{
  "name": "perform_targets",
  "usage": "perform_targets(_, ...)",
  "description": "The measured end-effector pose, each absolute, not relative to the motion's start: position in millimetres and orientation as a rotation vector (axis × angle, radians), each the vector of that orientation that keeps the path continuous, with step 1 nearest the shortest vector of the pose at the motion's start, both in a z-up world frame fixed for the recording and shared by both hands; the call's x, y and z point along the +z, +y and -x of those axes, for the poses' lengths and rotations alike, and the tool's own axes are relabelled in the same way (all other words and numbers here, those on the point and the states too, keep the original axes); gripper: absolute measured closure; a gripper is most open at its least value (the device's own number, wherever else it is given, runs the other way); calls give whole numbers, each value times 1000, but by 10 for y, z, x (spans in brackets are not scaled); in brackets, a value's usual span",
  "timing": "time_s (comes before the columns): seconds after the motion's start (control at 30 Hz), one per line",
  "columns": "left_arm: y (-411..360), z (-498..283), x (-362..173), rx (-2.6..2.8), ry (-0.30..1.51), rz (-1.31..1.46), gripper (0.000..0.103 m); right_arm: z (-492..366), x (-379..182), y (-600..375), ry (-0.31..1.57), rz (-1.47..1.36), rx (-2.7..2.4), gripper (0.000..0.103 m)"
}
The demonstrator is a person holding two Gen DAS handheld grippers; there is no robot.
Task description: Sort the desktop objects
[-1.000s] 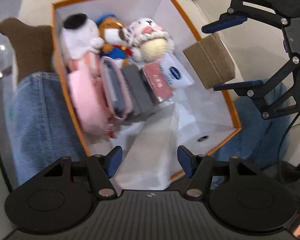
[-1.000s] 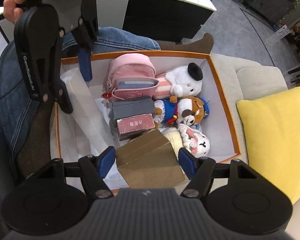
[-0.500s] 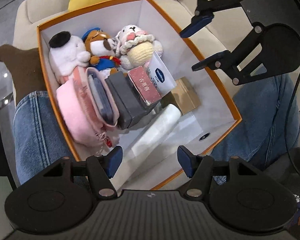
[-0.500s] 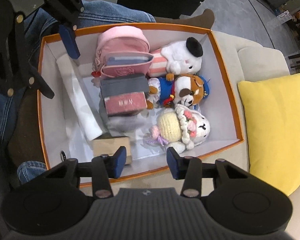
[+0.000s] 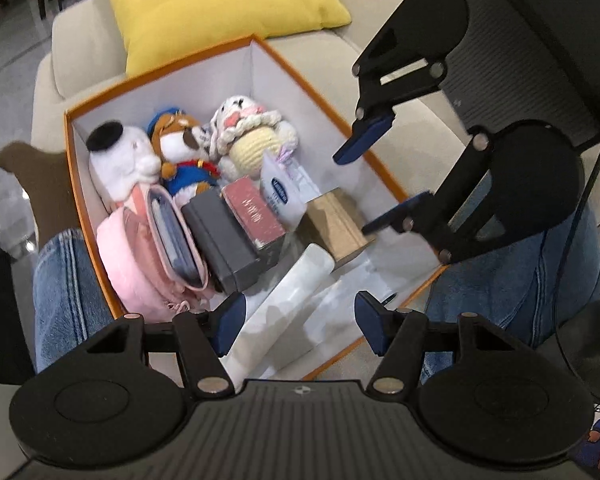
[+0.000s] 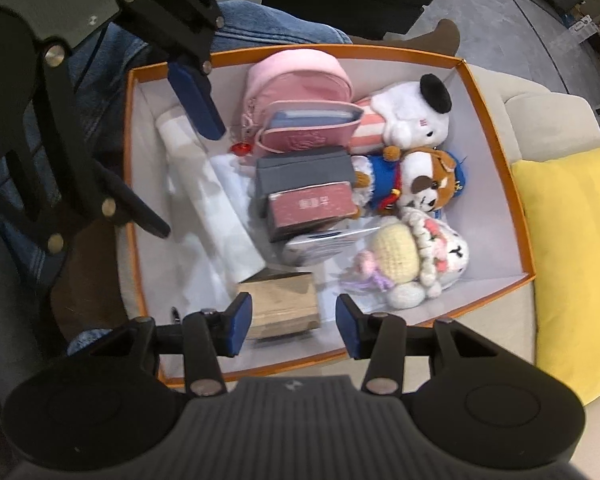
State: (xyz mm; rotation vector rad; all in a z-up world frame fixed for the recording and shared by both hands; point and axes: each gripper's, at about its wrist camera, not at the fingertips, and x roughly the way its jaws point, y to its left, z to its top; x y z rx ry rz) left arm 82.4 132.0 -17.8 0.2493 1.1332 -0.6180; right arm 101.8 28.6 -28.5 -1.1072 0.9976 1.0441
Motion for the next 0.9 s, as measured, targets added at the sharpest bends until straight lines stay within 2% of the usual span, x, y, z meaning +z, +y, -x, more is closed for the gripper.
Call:
perform_targets(0.5, 942, -237, 244, -425, 900, -255, 32, -521, -42, -355, 839, 739, 894, 40)
perform_targets(0.63, 858, -110, 282, -311, 832, -272, 32, -430, -15, -552, 807, 590, 849, 37)
perform_targets(0.73, 829, -52, 261, -236, 796, -252, 32, -331, 2, -652, 746, 524, 810, 30)
perform_targets(0.9, 887, 24, 177, -139, 748, -161, 31, -278, -26, -819, 718, 362, 740, 30)
